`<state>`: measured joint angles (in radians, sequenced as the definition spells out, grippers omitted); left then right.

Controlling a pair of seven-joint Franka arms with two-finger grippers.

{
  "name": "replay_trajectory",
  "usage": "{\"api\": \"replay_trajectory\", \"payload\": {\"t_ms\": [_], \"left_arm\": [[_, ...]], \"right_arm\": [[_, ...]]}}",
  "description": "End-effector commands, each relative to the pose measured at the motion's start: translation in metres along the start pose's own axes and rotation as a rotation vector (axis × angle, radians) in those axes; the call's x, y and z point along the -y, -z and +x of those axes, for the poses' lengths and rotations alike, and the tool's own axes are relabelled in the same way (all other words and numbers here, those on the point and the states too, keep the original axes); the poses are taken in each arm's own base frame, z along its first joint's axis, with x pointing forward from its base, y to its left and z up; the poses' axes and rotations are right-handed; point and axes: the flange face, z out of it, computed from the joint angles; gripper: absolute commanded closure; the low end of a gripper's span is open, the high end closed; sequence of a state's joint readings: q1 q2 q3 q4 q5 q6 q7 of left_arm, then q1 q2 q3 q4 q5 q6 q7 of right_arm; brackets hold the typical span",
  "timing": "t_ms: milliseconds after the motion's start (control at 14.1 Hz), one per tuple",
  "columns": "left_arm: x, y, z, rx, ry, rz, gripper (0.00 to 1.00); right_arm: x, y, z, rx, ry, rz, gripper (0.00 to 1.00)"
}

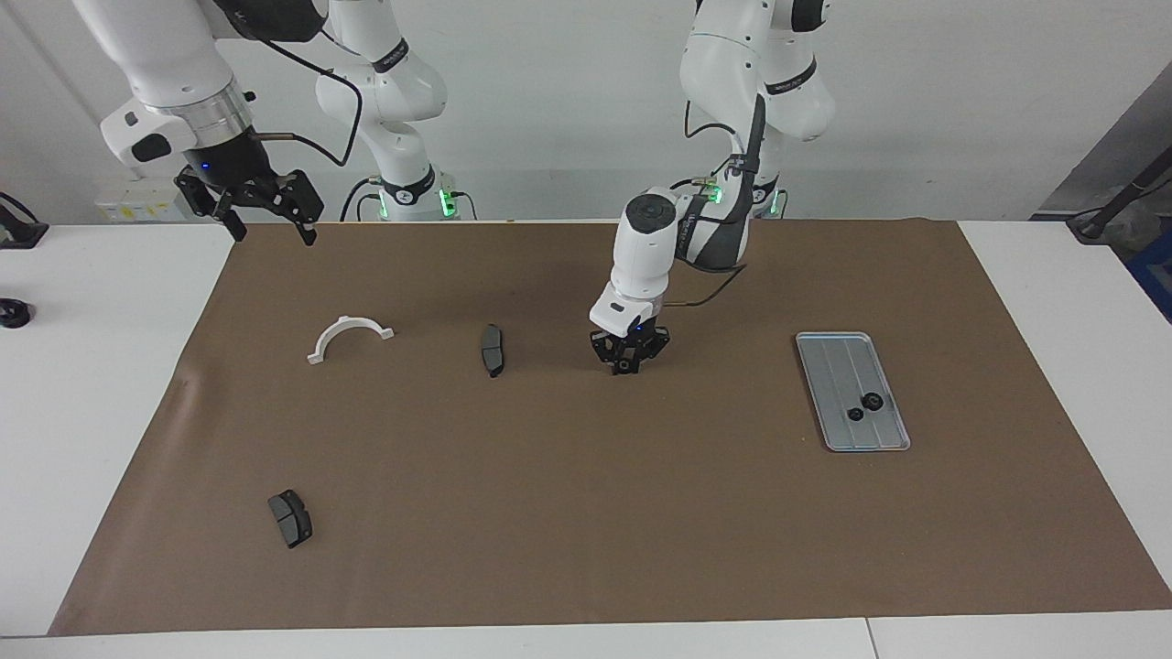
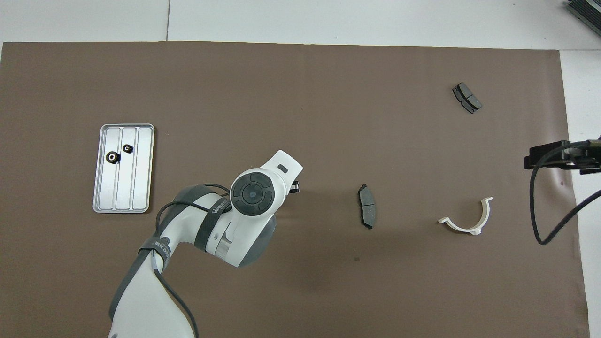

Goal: Pick bearing gear from pile to tray
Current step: 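Grasp the third gear with the left gripper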

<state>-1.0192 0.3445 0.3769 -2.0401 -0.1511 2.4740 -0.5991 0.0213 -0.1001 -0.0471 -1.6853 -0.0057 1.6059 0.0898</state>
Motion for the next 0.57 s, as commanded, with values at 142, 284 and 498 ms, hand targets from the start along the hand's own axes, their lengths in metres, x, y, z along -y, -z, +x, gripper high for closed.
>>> {"api": "replay_trajectory", "payload": {"t_ms": [142,284,498], "left_arm": [[0.077,0.052,0.040,-0.007,0.080,0.022,1.00],[0.117,0.063,0.057,-0.016,0.062,0.023,1.00],[0.183,0.062,0.076,-0.018,0.074,0.040,1.00]], "right_arm": [[-0.001,-0.002,-0.003,-0.010,-0.016,-0.003,0.00],[-0.002,-0.002,-0.003,-0.010,-0.016,-0.003,0.00],[-0.001,-0.002,-0.003,-0.009,-0.014,-0.004,0.00]]}}
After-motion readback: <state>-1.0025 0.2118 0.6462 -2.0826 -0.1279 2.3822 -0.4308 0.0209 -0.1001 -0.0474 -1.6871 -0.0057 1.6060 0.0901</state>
